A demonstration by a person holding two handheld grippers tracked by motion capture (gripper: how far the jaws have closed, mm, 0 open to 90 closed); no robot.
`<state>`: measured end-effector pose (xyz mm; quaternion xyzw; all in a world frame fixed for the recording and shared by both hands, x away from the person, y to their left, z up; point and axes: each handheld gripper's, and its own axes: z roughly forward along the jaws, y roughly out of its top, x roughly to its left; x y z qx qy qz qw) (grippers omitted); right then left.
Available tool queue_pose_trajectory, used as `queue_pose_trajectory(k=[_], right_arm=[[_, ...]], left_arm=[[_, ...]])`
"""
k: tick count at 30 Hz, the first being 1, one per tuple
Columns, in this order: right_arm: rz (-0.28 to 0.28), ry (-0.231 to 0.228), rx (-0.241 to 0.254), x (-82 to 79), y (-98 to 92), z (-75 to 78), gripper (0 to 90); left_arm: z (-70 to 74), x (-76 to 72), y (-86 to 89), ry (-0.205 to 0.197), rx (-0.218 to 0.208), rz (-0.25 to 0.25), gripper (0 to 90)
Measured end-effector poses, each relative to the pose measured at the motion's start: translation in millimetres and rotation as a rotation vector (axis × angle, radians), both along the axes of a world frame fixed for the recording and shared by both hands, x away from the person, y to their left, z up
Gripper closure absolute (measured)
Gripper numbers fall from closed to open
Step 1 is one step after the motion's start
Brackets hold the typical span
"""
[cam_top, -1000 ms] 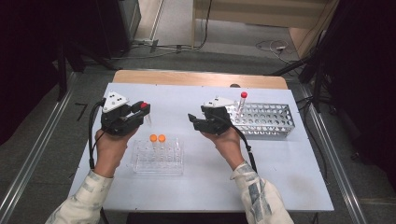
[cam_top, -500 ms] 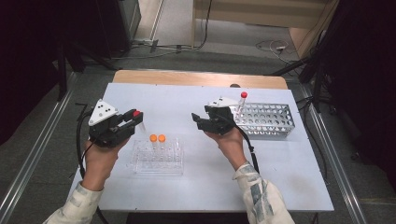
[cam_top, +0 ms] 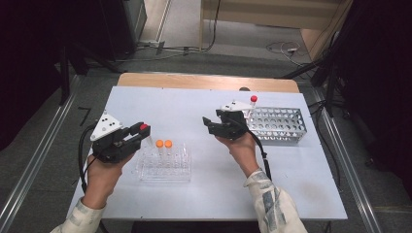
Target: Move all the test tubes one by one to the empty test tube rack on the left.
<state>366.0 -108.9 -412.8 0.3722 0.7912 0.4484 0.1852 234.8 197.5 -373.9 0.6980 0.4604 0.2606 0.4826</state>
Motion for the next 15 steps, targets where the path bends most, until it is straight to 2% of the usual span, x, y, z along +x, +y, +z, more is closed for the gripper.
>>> queue_pose_trajectory(k=[6, 15], right_arm=[[-0.002, 0.000, 0.000, 0.1, -1.1, -0.5, 39.3], [-0.004, 0.006, -0.004, 0.4, -1.6, -2.2, 39.3]], left_arm=[[-6.2, -4.6, -1.5, 0.009, 0.006, -0.010, 70.3], [-29.9, -5.2, -6.0, 0.032, 0.027, -0.002, 70.0]])
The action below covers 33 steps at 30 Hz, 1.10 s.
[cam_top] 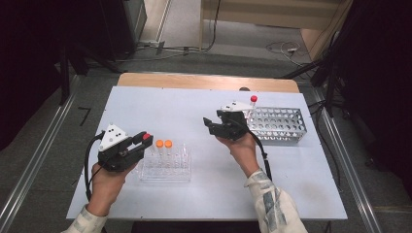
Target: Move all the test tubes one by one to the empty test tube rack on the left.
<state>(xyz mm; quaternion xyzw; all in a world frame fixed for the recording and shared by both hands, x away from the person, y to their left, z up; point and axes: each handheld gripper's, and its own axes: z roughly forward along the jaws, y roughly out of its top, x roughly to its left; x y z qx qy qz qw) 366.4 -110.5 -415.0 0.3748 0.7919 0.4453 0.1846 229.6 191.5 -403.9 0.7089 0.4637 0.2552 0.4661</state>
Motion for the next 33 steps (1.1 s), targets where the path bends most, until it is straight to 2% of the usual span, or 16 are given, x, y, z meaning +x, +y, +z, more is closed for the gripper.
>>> queue_pose_trajectory(k=[8, 16, 27, 33], right_arm=[[-0.004, 0.004, 0.002, 0.5, -1.2, -1.3, 39.3], [-0.009, 0.004, 0.005, 2.1, -6.3, -1.0, 39.0], [-0.043, 0.009, 0.016, 6.9, -23.0, 1.1, 39.0], [-0.091, 0.004, 0.014, 12.1, -38.5, 3.2, 38.6]], left_arm=[[-12.7, 2.7, -4.6, 0.016, 0.020, -0.018, 68.6], [-14.8, 4.7, -4.9, 0.021, 0.021, -0.021, 60.9], [-9.6, 6.8, 0.8, 0.013, -0.022, -0.008, 49.2], [-6.5, 10.1, 1.5, 0.013, -0.042, 0.016, 35.9]])
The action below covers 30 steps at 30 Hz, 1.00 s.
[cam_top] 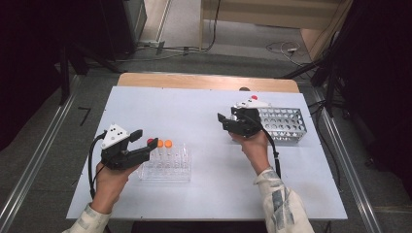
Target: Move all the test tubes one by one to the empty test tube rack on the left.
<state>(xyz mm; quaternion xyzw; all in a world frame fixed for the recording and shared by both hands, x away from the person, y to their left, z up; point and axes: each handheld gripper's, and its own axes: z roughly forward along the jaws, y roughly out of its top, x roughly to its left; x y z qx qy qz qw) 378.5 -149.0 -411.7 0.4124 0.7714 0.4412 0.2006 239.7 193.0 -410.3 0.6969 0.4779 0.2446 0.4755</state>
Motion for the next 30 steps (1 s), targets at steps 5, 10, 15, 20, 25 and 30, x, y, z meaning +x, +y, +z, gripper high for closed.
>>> queue_pose_trajectory(k=[5, 10, 15, 20, 25, 30], right_arm=[[-0.049, 0.000, -0.006, 4.8, -17.8, 1.0, 38.6], [-0.102, -0.010, -0.027, 8.3, -34.9, 0.5, 38.6], [-0.165, -0.016, -0.041, 16.2, -50.1, -4.1, 37.6], [-0.241, -0.026, -0.051, 29.4, -57.7, -11.9, 38.4], [-0.284, -0.023, -0.056, 42.4, -60.5, -20.3, 42.6], [-0.288, -0.025, -0.082, 51.4, -58.4, -28.0, 52.3]], left_arm=[[-0.3, 1.1, 1.3, 0.008, 0.002, 0.017, 33.0], [-0.3, 0.1, 2.1, -0.009, 0.002, 0.046, 28.7], [-0.4, 0.6, 2.0, -0.006, 0.005, 0.058, 24.0], [-1.6, 0.9, 0.6, -0.006, 0.008, 0.059, 23.8], [-2.6, 0.9, 1.2, -0.002, 0.008, 0.057, 23.8], [-3.6, 0.9, 0.7, 0.001, 0.009, 0.052, 23.9]])
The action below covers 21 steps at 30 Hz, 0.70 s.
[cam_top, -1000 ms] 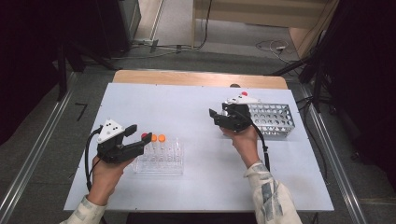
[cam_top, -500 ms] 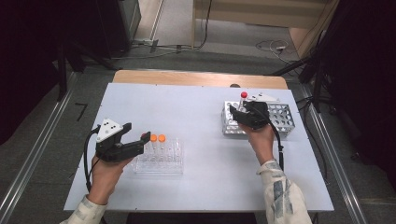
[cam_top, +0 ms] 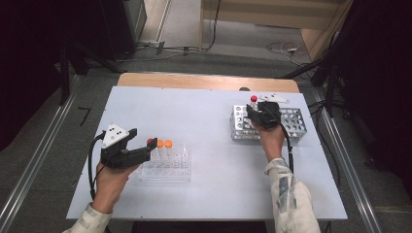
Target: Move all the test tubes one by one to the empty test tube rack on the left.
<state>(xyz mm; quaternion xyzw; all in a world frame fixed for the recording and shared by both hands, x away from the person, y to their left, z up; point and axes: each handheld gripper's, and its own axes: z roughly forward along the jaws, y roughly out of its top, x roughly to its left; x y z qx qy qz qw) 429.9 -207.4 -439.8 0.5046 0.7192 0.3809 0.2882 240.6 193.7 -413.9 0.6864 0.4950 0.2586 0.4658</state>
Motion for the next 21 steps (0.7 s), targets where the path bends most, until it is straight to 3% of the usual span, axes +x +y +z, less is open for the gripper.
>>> queue_pose_trajectory(k=[9, 12, 21], right_arm=[[-0.008, -0.004, 0.000, 3.3, 1.9, -3.0, 70.2], [-0.005, -0.013, 0.005, 2.0, 1.7, -0.6, 71.1], [0.006, -0.057, 0.004, -1.0, 1.8, 28.4, 71.4]], left_arm=[[-0.7, 0.4, 0.1, 0.002, 0.000, 0.004, 24.0], [-0.3, 0.5, 1.0, 0.004, 0.001, 0.006, 24.1], [2.0, 0.7, 3.4, -0.005, -0.009, 0.016, 24.0]])
